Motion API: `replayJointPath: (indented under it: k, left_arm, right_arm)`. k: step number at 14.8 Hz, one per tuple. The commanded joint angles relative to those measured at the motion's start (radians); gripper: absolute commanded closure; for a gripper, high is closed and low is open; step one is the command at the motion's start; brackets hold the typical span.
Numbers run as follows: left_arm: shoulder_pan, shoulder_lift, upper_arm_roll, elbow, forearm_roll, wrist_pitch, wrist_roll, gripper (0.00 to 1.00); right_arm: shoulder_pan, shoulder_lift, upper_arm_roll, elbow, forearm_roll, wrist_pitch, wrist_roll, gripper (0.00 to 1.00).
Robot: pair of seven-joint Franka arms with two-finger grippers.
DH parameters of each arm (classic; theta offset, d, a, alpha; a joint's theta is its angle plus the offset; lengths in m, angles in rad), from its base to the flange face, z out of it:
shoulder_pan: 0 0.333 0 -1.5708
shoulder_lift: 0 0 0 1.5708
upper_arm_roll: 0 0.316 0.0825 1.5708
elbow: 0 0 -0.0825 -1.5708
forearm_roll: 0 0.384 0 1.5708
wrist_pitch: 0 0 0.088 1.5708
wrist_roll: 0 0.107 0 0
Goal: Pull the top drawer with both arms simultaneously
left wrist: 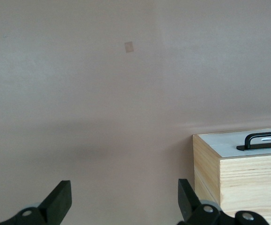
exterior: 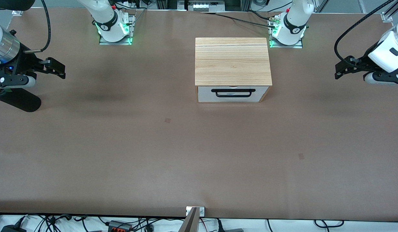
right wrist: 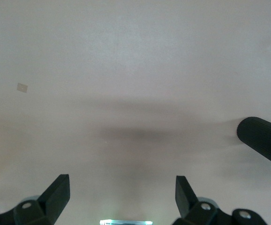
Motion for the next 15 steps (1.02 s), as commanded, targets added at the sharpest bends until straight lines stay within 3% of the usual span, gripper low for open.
replayJointPath:
  k: [1, 10, 12, 15]
  left_arm:
    - [0.002, 0.013, -0.004, 0.031, 0.006, -0.024, 0.009, 0.00]
    - [0.002, 0.033, -0.006, 0.043, 0.007, -0.045, 0.009, 0.00]
    - [-0.007, 0.036, -0.007, 0.043, 0.006, -0.084, 0.011, 0.00]
    - [-0.013, 0.040, -0.018, 0.045, -0.004, -0.202, 0.014, 0.00]
  right_arm:
    - [-0.001, -0.015, 0.002, -0.015, -0.014, 0.008, 0.002, 0.00]
    - [-0.004, 0.052, -0.004, 0.035, -0.012, 0.006, 0.011, 0.00]
    - [-0.010, 0.076, -0.004, 0.041, 0.006, 0.011, 0.011, 0.00]
    - [-0.011, 0.115, -0.005, 0.058, 0.101, 0.015, 0.016, 0.00]
